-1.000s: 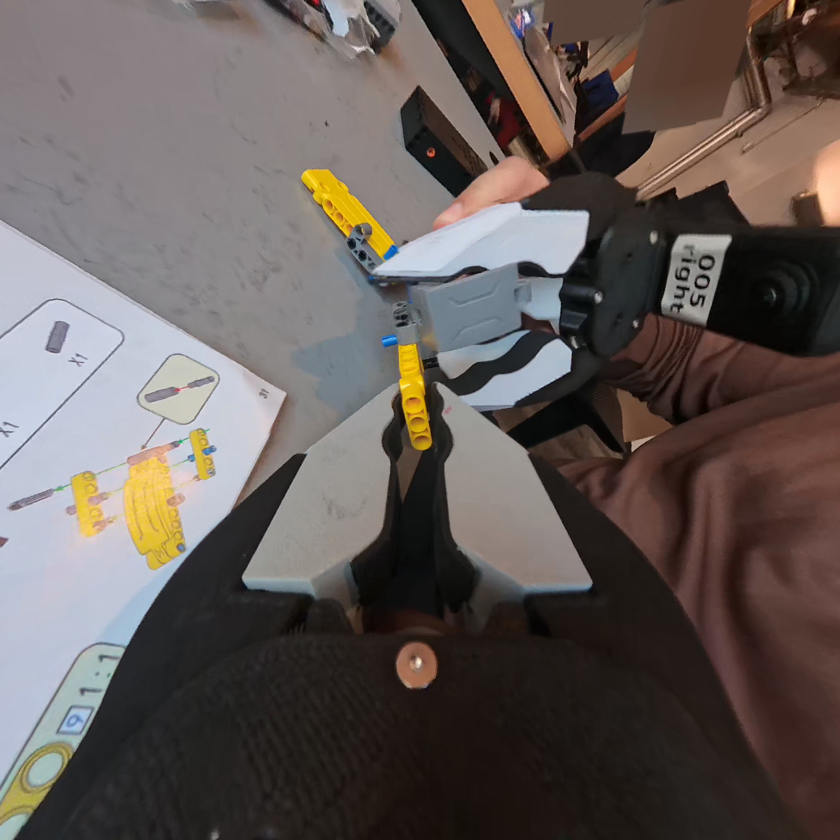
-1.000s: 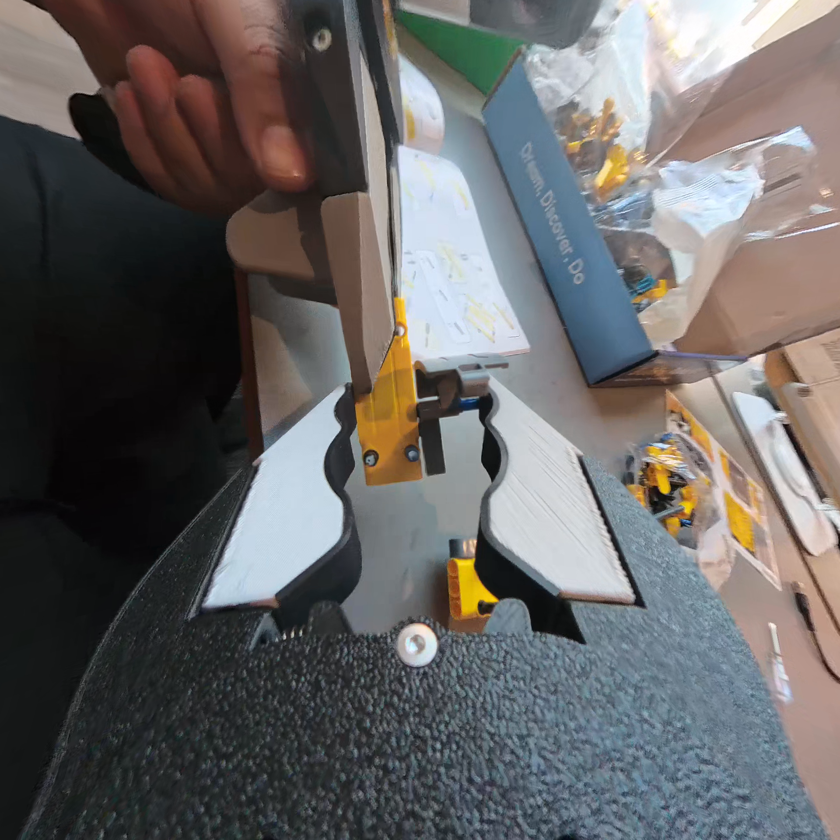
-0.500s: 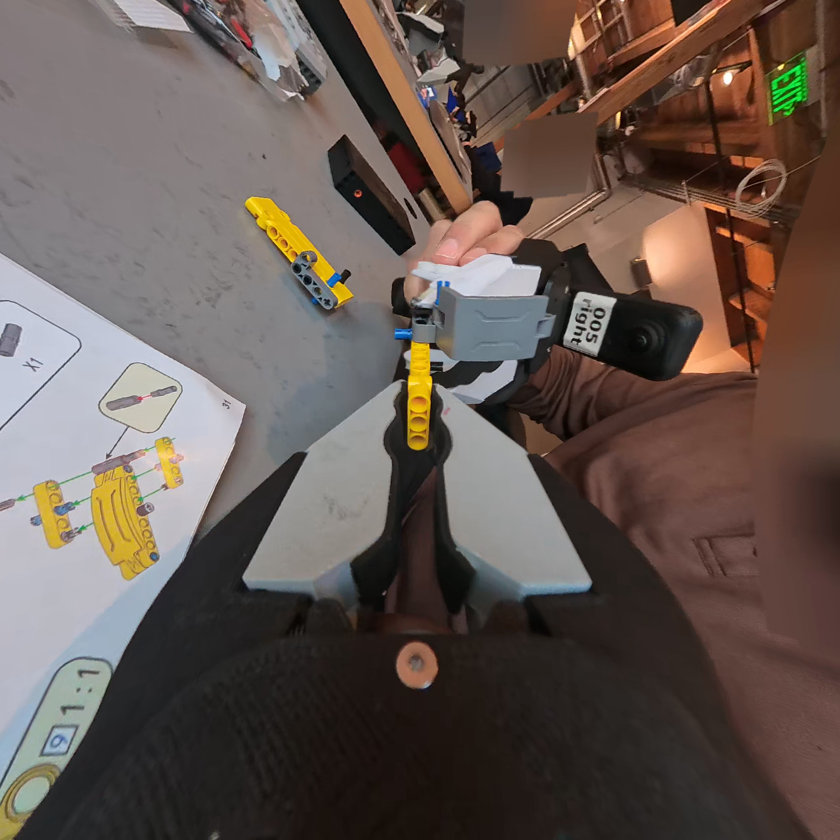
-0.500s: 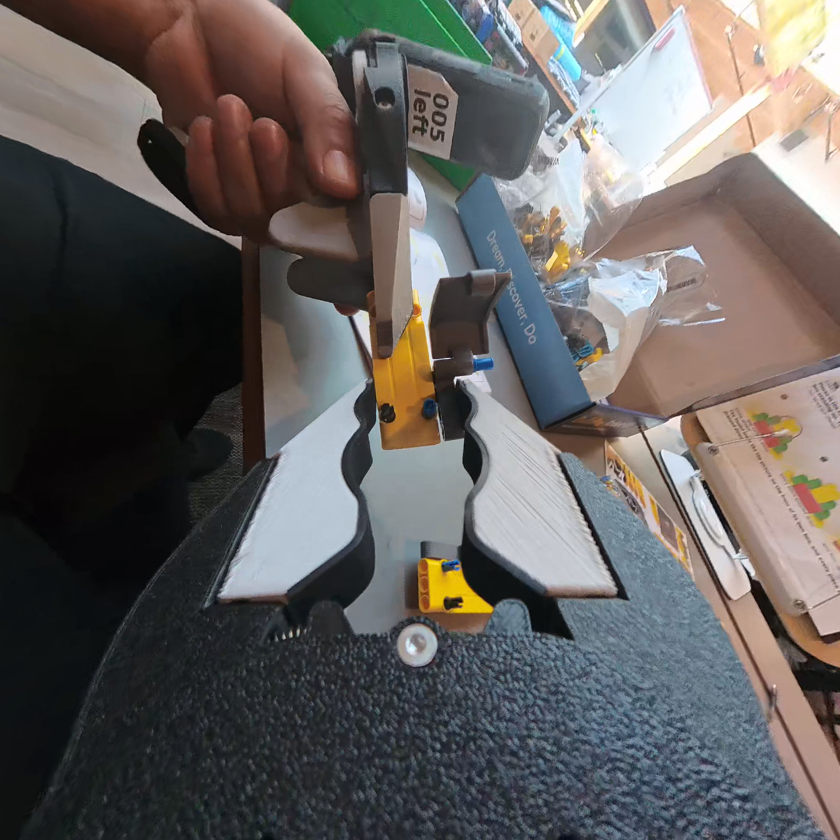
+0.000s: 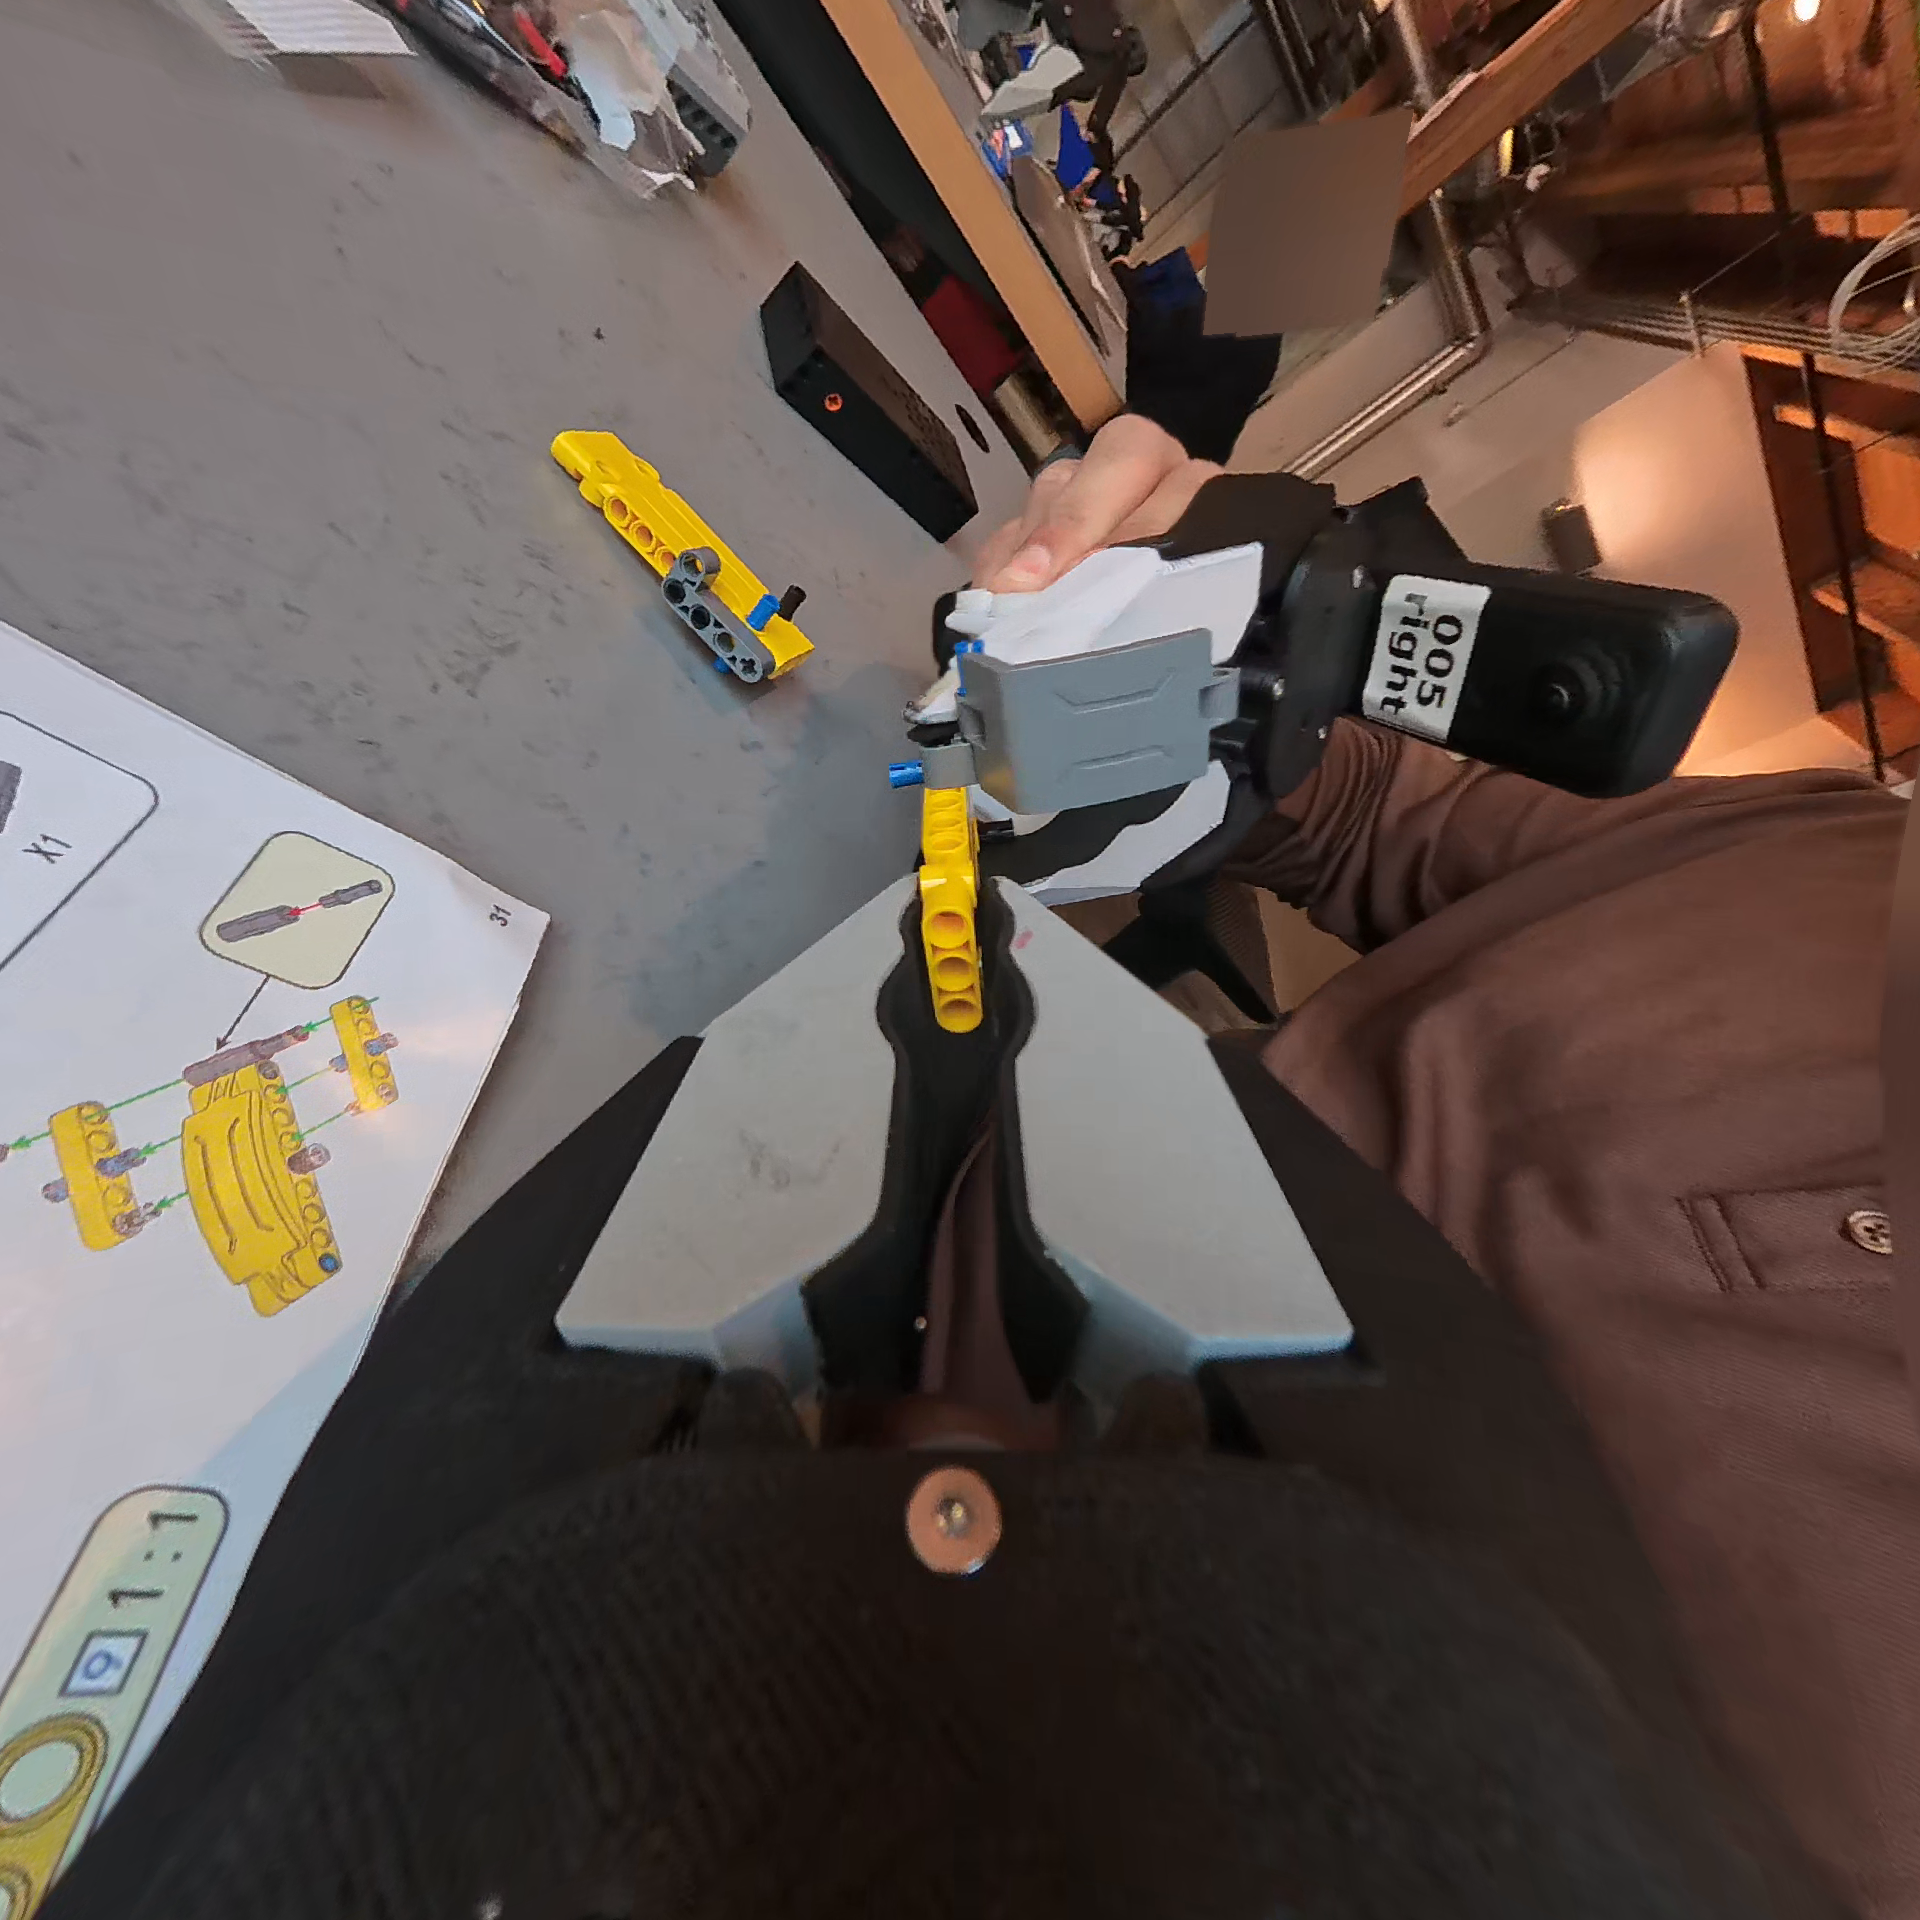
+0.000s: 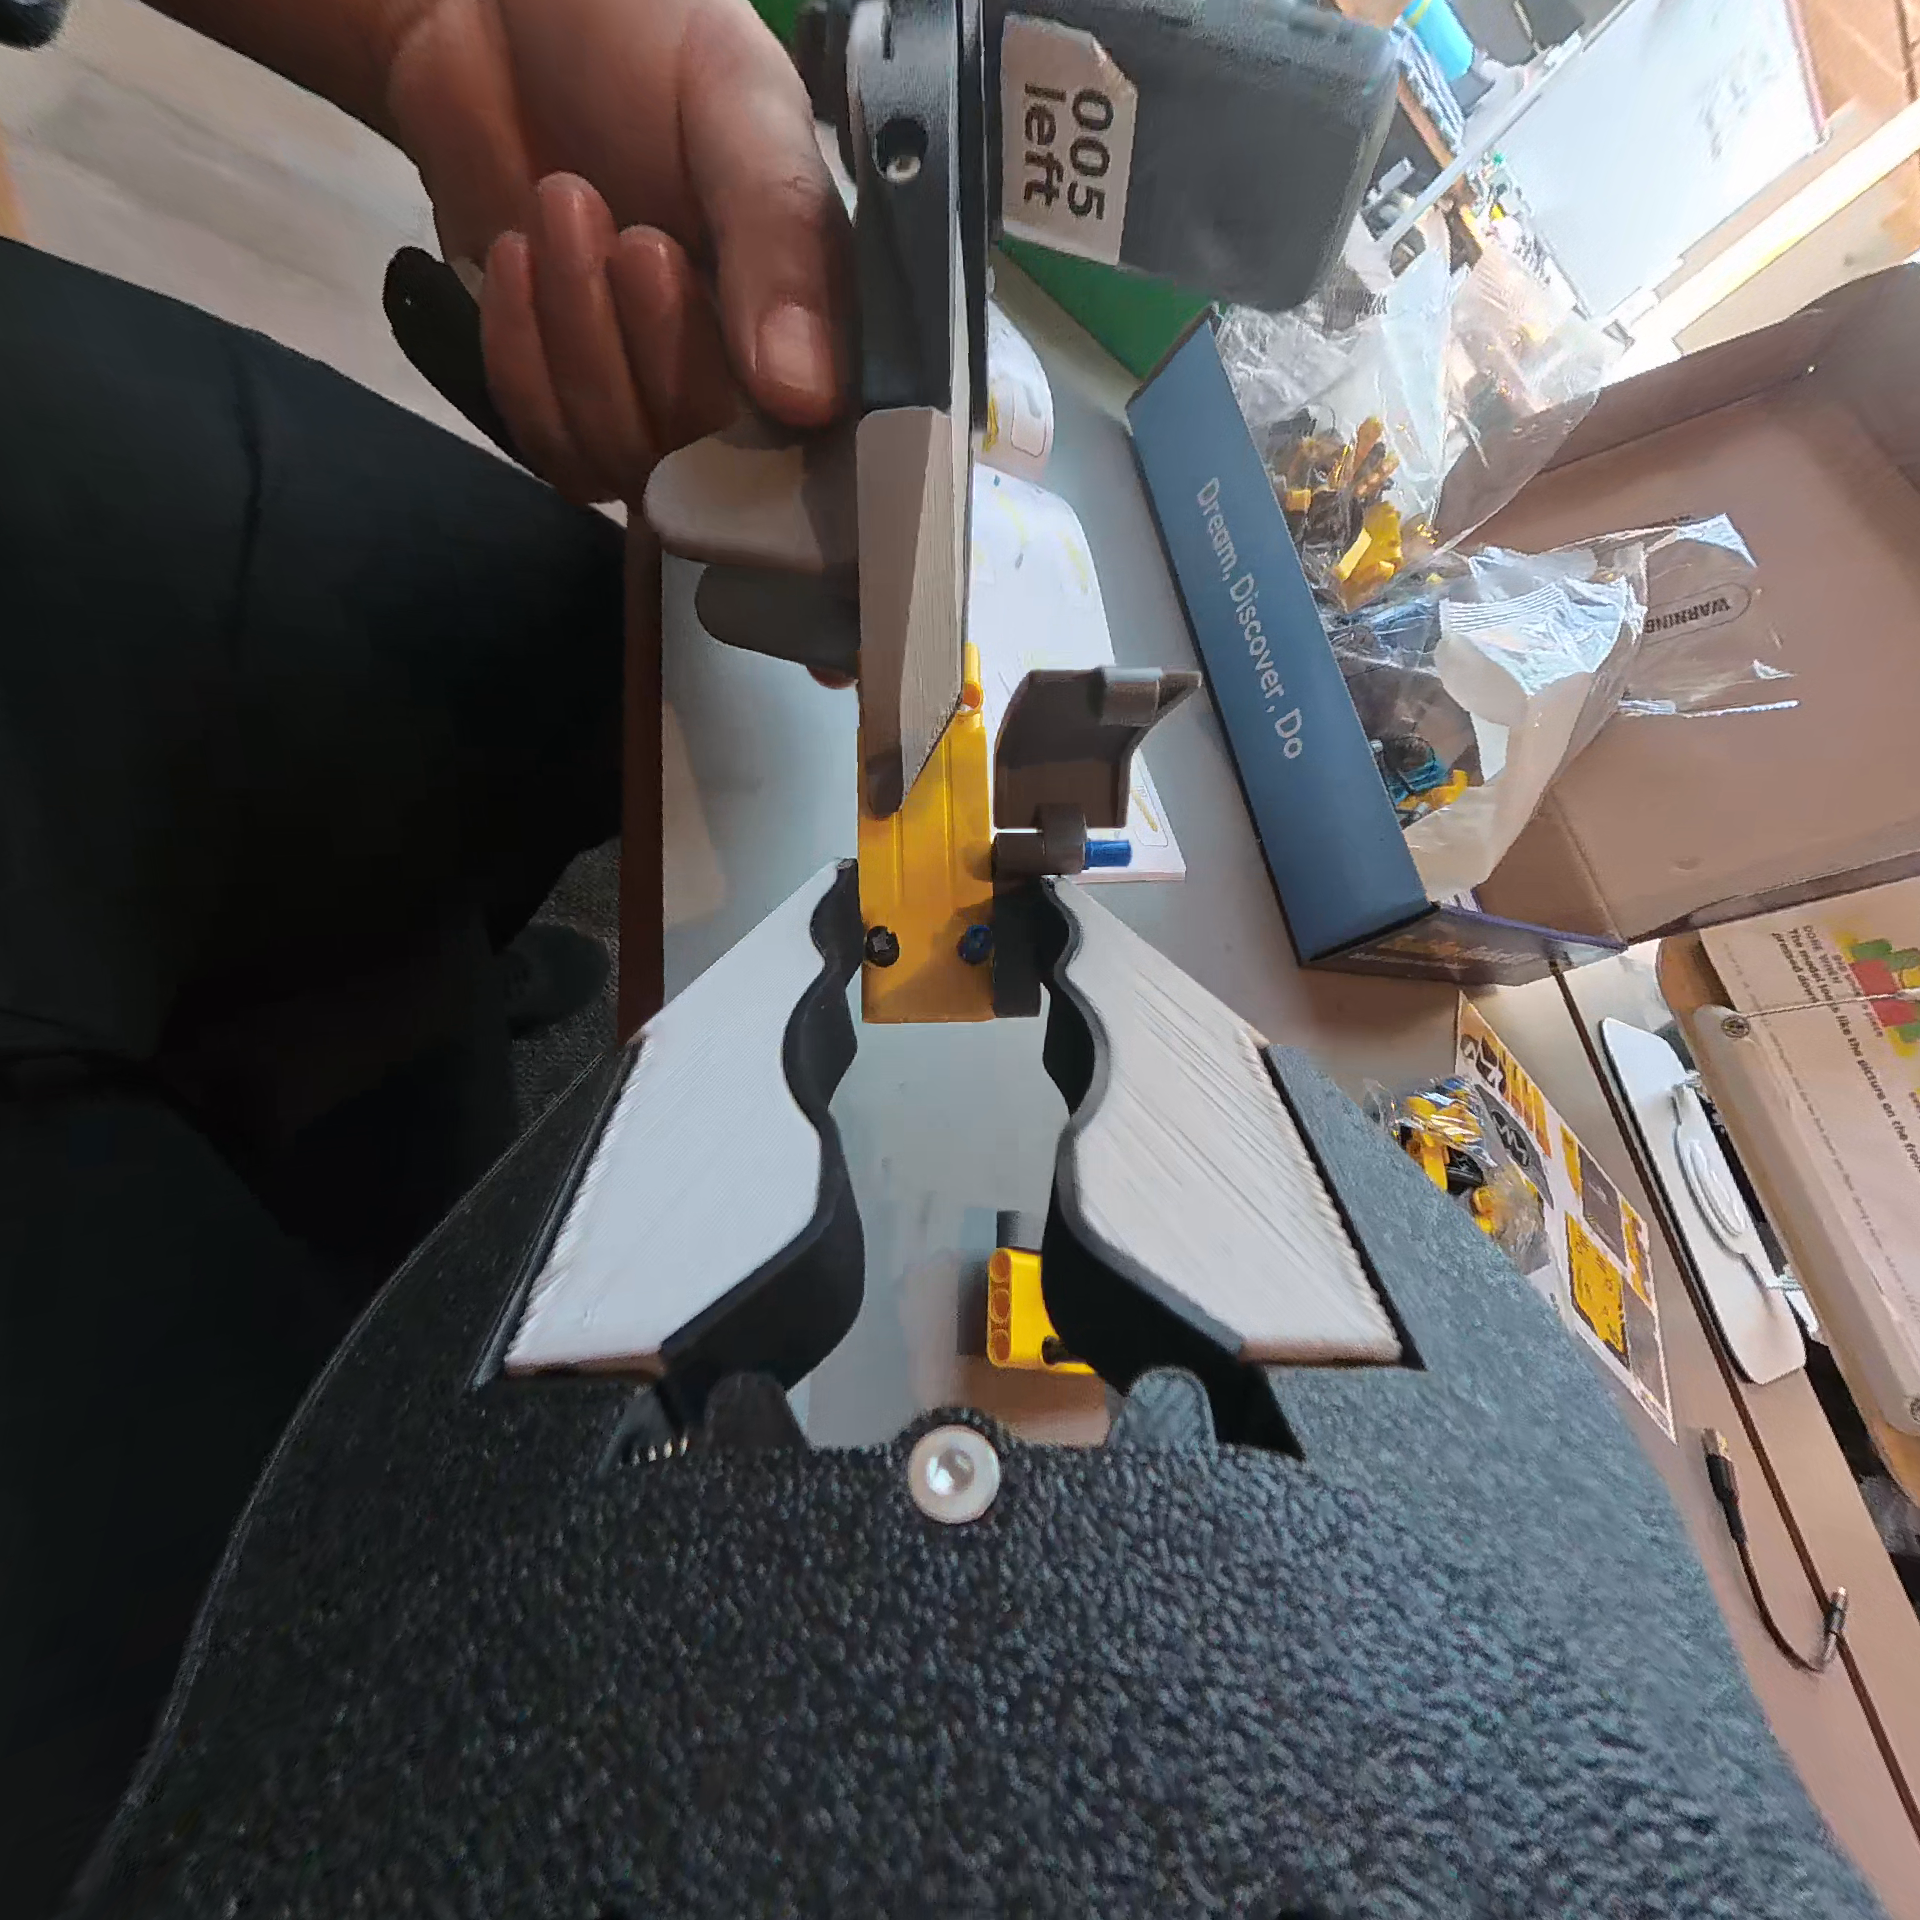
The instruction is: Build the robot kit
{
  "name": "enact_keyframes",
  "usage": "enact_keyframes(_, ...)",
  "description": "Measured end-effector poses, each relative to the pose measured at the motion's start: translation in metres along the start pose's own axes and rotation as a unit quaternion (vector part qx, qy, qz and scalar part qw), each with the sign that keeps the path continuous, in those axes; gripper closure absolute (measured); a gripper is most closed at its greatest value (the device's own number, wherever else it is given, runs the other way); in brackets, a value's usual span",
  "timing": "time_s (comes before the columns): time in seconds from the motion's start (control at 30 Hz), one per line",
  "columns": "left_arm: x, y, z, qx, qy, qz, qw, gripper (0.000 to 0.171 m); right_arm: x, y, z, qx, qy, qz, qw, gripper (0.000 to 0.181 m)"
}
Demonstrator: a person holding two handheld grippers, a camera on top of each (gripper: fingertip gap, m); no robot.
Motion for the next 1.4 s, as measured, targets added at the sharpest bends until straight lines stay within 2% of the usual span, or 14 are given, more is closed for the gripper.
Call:
enact_keyframes(0.2,-0.001,-0.007,0.004,-0.026,0.004,0.058,0.998,0.167,-0.008,0.005,-0.007,-0.005,-0.030,-0.022,0.999,0.148)
enact_keyframes(0.47,0.001,-0.016,0.004,-0.027,0.007,0.073,0.997,0.167,-0.006,0.004,-0.009,-0.026,-0.012,-0.026,0.999,0.137)
enact_keyframes(0.53,0.002,-0.011,0.005,-0.054,0.017,0.074,0.996,0.167,-0.003,0.006,-0.006,-0.020,0.000,-0.033,0.999,0.134)
enact_keyframes(0.6,0.005,-0.004,0.007,-0.125,0.029,0.088,0.988,0.167,0.003,0.005,-0.001,-0.017,0.023,-0.029,0.999,0.134)
enact_keyframes(0.67,0.008,0.002,0.008,-0.247,0.037,0.128,0.960,0.167,0.012,0.004,0.006,-0.030,0.060,-0.013,0.998,0.135)
enact_keyframes(0.7,0.011,0.007,0.008,-0.324,0.051,0.153,0.932,0.167,0.017,0.007,0.008,-0.042,0.075,-0.011,0.996,0.135)
enact_keyframes(0.77,0.015,0.023,0.007,-0.473,0.103,0.174,0.857,0.168,0.026,0.010,0.013,-0.058,0.106,-0.003,0.993,0.135)
enact_keyframes(0.83,0.017,0.035,0.006,-0.553,0.142,0.189,0.799,0.167,0.034,0.009,0.019,-0.048,0.128,0.006,0.991,0.135)
enact_keyframes(0.87,0.018,0.038,0.006,-0.571,0.151,0.193,0.784,0.167,0.037,0.009,0.021,-0.036,0.132,0.004,0.991,0.136)
enact_keyframes(0.97,0.017,0.043,0.004,-0.598,0.167,0.187,0.761,0.167,0.044,0.008,0.029,-0.015,0.148,-0.007,0.989,0.148)
enact_keyframes(1.07,0.015,0.042,0.002,-0.605,0.166,0.187,0.756,0.167,0.046,0.007,0.033,-0.003,0.146,-0.008,0.989,0.154)
enact_keyframes(1.23,0.012,0.040,0.000,-0.603,0.156,0.184,0.760,0.167,0.046,0.003,0.030,0.006,0.137,0.004,0.991,0.151)
enact_keyframes(1.3,0.012,0.037,0.002,-0.572,0.151,0.187,0.784,0.167,0.044,0.003,0.025,0.011,0.124,0.007,0.992,0.149)
enact_keyframes(1.4,0.017,0.032,0.014,-0.456,0.154,0.163,0.861,0.167,0.040,0.005,0.011,0.023,0.085,-0.006,0.996,0.137)
Point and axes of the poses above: each gripper's, where its closed fingertips meet, x back along the fingers, z out of its top, y = z × x across the jaws, the point moved 4 cm from there along x, back along the fingers, and after that the axes turned 11 degrees about z, right-handed, at the moved point
